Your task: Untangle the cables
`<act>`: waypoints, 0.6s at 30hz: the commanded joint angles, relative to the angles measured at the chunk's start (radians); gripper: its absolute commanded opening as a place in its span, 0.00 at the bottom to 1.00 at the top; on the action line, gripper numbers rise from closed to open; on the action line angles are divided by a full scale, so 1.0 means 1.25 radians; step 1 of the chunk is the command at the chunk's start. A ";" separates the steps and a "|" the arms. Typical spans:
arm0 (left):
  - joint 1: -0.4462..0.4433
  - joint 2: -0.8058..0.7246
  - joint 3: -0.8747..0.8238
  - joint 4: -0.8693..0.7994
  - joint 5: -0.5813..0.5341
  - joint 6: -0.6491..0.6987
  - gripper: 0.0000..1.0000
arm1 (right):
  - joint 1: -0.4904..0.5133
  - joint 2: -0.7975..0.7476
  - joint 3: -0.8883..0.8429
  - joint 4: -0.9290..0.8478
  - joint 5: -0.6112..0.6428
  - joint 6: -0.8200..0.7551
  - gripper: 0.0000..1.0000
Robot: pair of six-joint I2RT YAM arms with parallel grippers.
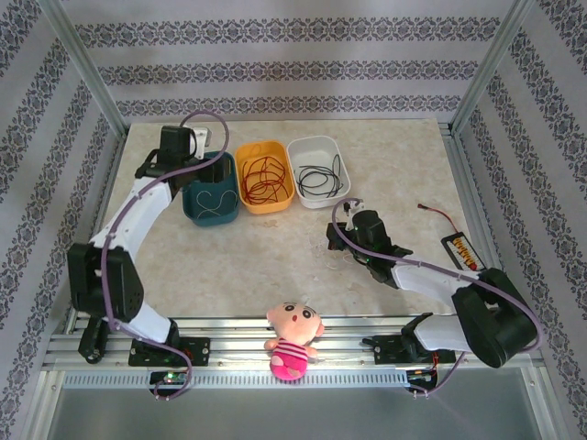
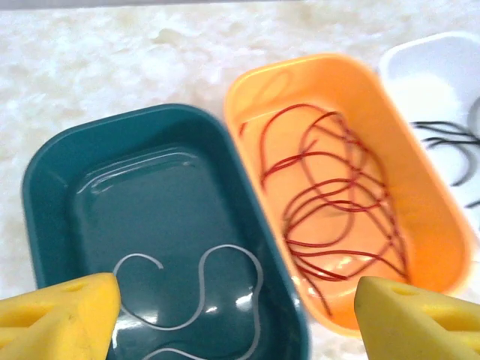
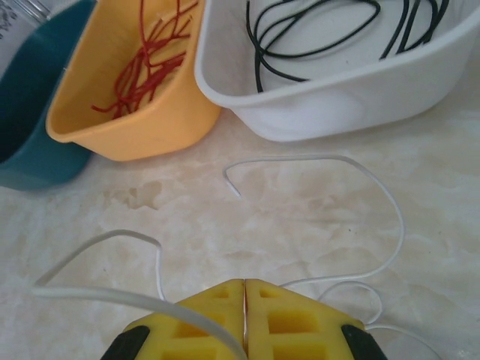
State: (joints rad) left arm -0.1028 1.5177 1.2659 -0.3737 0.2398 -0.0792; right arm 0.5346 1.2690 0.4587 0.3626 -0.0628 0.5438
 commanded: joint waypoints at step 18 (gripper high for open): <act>-0.408 -0.086 -0.355 0.522 0.228 0.105 0.70 | 0.005 -0.204 0.094 -0.166 0.021 0.015 0.00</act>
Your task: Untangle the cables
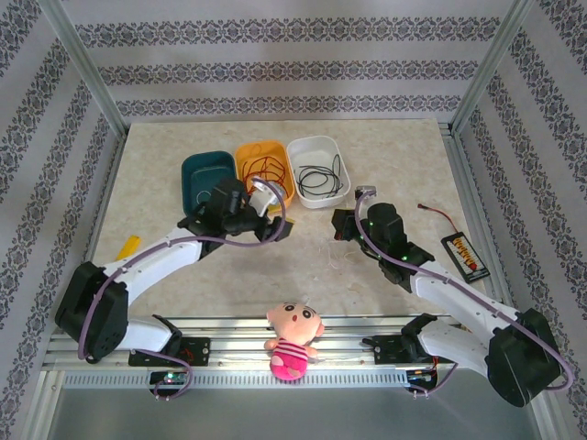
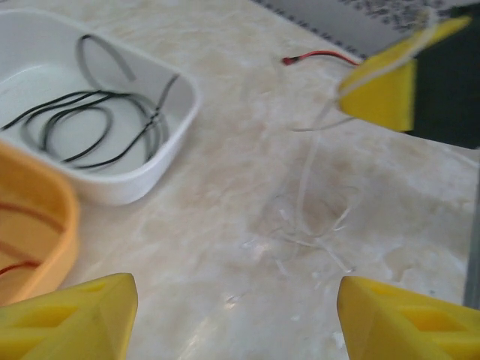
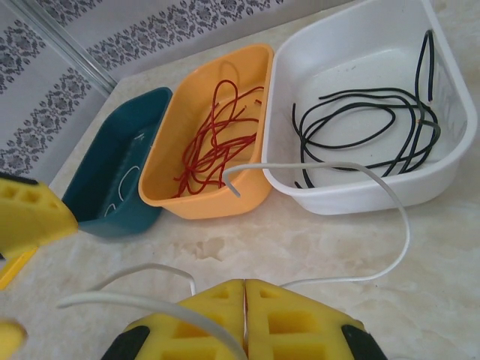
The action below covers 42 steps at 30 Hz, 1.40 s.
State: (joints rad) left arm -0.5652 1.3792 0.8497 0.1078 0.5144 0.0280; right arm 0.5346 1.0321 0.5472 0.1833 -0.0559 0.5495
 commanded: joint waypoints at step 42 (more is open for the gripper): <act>-0.113 0.203 0.085 0.364 -0.123 -0.146 0.00 | -0.039 -0.022 -0.023 -0.063 0.014 0.118 0.38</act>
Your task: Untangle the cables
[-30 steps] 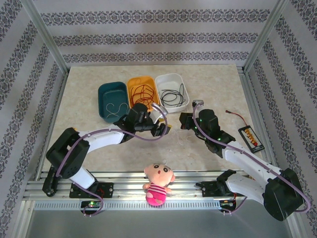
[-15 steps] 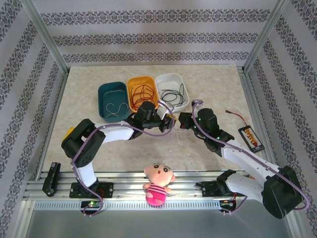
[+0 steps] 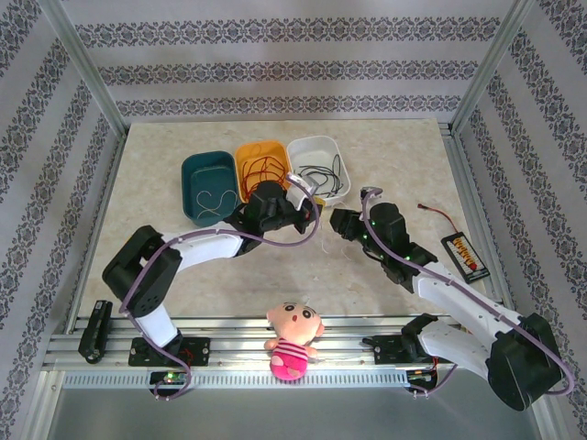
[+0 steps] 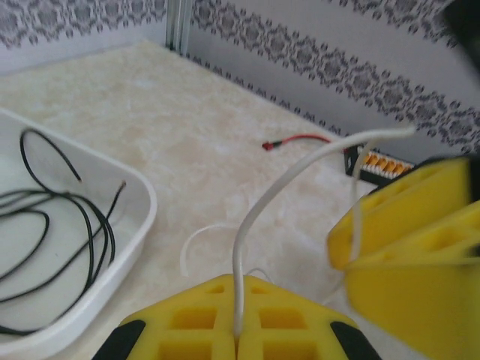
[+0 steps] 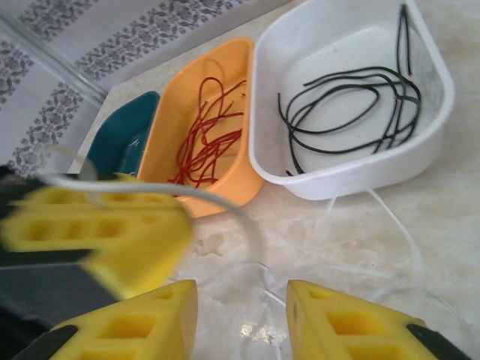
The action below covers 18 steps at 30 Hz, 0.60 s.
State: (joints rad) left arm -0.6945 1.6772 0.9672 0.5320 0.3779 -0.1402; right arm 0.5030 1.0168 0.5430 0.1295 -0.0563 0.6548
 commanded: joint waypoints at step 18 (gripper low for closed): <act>-0.009 -0.048 -0.014 0.041 -0.005 -0.050 0.00 | -0.044 0.122 -0.044 0.053 -0.045 0.192 0.57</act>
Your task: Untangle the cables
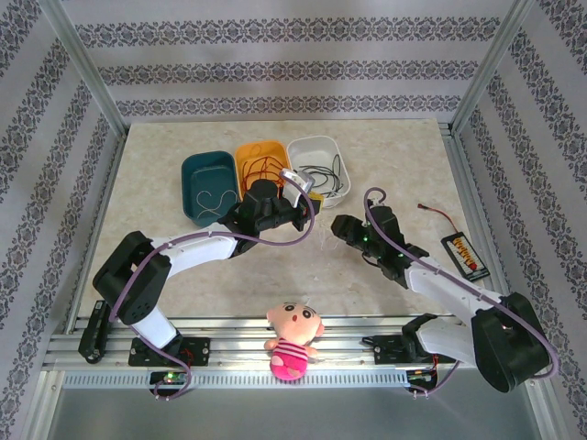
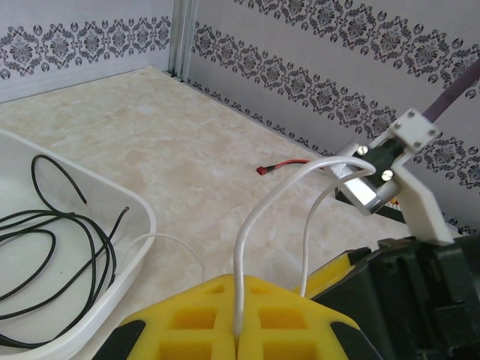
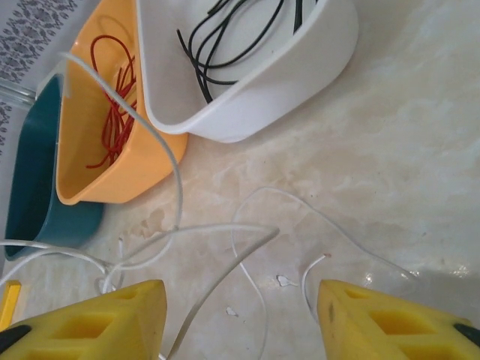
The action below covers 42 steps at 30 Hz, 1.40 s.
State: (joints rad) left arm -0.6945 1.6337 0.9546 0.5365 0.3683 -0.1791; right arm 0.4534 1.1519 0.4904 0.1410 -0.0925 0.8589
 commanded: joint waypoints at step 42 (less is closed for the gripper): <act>0.005 -0.121 -0.027 -0.061 -0.226 0.017 0.00 | -0.025 0.017 -0.025 0.052 -0.054 0.100 0.00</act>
State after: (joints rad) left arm -0.6937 1.5337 0.9329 0.5014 0.1360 -0.1909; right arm 0.4374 1.2045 0.4744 0.2386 -0.1787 0.9966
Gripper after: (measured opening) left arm 0.045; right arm 0.041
